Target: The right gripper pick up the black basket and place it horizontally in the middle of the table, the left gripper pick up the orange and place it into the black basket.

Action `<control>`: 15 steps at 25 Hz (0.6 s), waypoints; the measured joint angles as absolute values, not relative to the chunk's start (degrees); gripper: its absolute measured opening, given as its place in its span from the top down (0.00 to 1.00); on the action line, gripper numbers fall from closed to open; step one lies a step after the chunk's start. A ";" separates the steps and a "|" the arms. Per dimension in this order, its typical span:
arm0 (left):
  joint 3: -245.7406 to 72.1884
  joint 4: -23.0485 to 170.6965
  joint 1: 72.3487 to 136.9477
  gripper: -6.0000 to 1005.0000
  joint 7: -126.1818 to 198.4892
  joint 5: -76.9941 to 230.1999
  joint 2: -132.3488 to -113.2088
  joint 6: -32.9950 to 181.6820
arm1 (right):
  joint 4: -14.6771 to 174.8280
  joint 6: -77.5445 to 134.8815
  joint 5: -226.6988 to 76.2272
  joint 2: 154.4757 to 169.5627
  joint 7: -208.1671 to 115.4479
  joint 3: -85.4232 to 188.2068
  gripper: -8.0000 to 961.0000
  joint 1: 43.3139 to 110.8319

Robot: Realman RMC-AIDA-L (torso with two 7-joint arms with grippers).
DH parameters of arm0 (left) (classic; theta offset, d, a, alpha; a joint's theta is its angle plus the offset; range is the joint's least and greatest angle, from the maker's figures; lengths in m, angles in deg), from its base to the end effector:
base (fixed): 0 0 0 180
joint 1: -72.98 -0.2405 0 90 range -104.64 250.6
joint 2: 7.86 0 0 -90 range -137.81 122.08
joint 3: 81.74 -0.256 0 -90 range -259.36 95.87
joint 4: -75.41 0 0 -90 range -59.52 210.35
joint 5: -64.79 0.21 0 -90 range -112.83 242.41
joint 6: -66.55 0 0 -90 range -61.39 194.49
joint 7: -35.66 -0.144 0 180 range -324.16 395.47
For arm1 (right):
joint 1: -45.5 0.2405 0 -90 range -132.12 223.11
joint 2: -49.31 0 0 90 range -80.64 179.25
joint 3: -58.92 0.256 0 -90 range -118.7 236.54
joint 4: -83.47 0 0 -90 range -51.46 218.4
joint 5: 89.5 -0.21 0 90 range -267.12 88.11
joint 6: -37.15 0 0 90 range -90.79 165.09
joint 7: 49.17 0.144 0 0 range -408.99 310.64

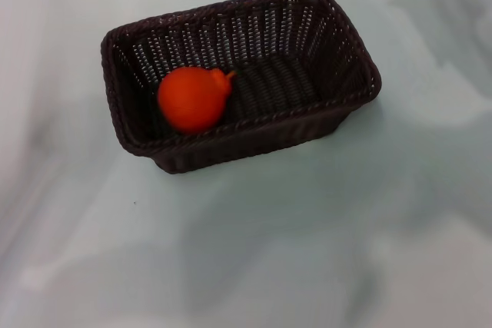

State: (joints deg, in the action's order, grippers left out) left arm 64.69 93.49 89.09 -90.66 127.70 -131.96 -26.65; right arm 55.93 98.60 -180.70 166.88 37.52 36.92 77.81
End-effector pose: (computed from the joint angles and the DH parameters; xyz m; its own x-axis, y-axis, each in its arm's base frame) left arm -0.3094 0.2723 0.0283 0.2680 -0.1425 0.9528 0.8222 -0.4817 -0.3033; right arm 0.3162 0.3969 0.0741 -0.2439 0.2352 0.9409 0.9458 0.2720 0.1772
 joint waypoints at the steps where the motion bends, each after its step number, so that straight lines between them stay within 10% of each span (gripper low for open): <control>1: 66.06 92.61 88.31 0.10 -92.47 127.02 -131.97 -27.28 | 56.34 97.79 -183.89 167.62 32.68 37.12 0.20 77.50; 15: 80.12 85.30 83.17 0.07 -101.51 124.63 -132.05 -34.40 | 64.21 98.07 -205.00 168.72 -3.12 38.14 0.20 78.04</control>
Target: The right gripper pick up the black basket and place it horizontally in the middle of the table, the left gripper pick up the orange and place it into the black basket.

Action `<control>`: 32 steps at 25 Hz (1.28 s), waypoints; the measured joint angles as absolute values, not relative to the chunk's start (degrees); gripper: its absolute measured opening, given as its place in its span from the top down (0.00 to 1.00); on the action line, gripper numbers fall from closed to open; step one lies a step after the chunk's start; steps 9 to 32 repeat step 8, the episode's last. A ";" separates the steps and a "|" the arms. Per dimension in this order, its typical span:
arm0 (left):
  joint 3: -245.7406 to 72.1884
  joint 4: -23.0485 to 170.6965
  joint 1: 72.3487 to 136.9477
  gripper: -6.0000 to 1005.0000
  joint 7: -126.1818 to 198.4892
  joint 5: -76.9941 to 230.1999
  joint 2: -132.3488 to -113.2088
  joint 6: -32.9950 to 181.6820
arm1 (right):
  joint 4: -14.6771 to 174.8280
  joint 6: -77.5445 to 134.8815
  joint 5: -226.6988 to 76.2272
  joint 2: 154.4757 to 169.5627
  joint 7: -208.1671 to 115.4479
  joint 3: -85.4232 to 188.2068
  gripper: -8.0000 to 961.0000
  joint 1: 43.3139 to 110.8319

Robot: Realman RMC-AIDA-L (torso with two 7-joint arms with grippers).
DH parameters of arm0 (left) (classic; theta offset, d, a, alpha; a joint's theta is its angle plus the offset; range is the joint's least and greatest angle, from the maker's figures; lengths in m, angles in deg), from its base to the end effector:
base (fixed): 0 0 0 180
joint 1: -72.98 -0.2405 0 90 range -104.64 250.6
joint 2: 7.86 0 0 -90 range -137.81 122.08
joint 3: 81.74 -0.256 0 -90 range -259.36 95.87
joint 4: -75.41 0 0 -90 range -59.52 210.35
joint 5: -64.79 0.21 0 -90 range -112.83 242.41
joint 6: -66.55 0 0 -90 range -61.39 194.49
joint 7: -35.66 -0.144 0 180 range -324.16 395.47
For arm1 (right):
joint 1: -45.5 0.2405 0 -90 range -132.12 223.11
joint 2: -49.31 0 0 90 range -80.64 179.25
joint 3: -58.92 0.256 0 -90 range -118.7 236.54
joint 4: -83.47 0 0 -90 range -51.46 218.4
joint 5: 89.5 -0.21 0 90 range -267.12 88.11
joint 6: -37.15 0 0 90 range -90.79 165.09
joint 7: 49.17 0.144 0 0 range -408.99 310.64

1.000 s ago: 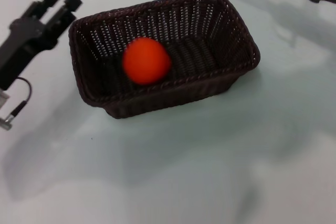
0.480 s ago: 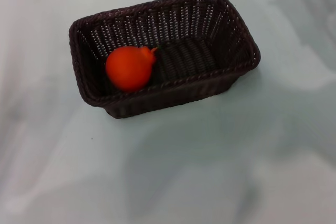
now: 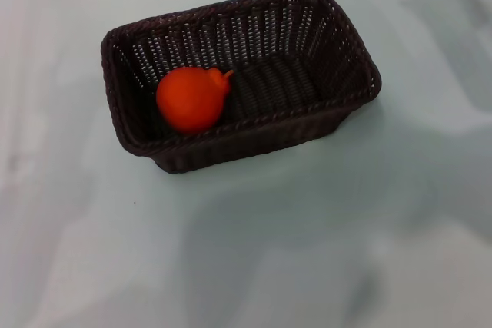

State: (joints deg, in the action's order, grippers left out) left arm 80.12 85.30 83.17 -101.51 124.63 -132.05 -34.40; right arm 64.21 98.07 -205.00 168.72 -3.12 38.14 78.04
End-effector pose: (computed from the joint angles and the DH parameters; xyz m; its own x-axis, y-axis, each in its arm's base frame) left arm -0.3511 0.2132 0.0506 0.3108 -0.3797 0.8713 0.9029 -0.1684 -0.3955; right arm 0.3233 0.3927 0.0755 -0.5015 -0.0944 0.8600 0.8492 0.1365 0.5102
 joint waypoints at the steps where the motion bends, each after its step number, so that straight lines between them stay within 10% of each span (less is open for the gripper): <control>1: 80.22 85.29 83.26 0.07 -101.50 124.63 -132.05 -34.41 | 64.22 98.08 -205.38 168.72 -3.48 38.16 0.20 78.06; 32: 80.26 85.06 84.31 0.07 -101.20 124.63 -132.05 -34.51 | 64.35 98.12 -206.56 168.75 -4.47 38.18 0.20 78.11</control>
